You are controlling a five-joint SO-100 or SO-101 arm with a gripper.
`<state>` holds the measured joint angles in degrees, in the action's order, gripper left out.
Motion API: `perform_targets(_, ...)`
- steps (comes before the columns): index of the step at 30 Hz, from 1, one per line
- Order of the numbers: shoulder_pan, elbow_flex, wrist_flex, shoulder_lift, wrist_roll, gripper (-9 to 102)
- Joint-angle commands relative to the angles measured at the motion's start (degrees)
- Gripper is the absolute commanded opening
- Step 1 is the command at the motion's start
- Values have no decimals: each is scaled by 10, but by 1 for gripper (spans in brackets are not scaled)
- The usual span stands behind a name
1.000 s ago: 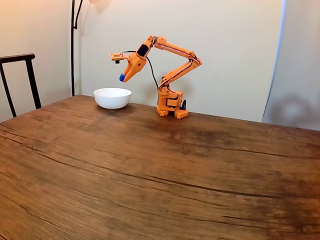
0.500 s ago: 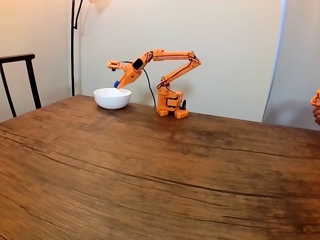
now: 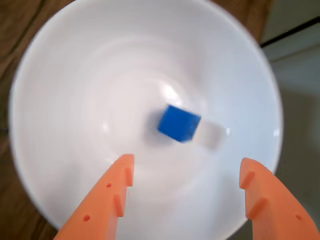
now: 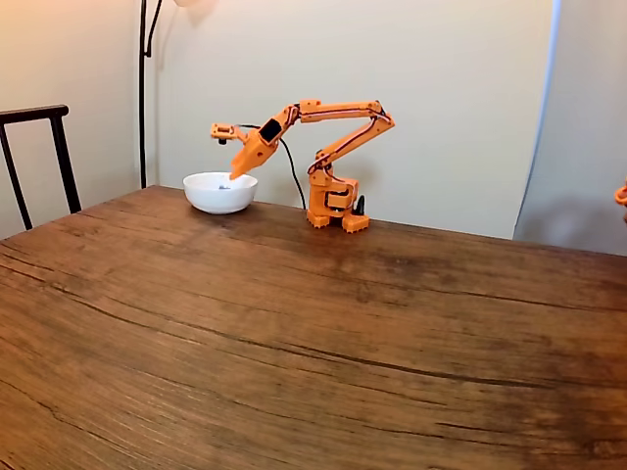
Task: Grasp the cube and drop it in the bowl
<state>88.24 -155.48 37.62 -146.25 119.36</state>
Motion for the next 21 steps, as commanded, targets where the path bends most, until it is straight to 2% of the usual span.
perform_targets(1,-40,50,40,-15,-10,29)
perform_targets(10,-229,161,162,-16,-10,7)
perform_targets(21,-433,200,197,-16,-61,-1)
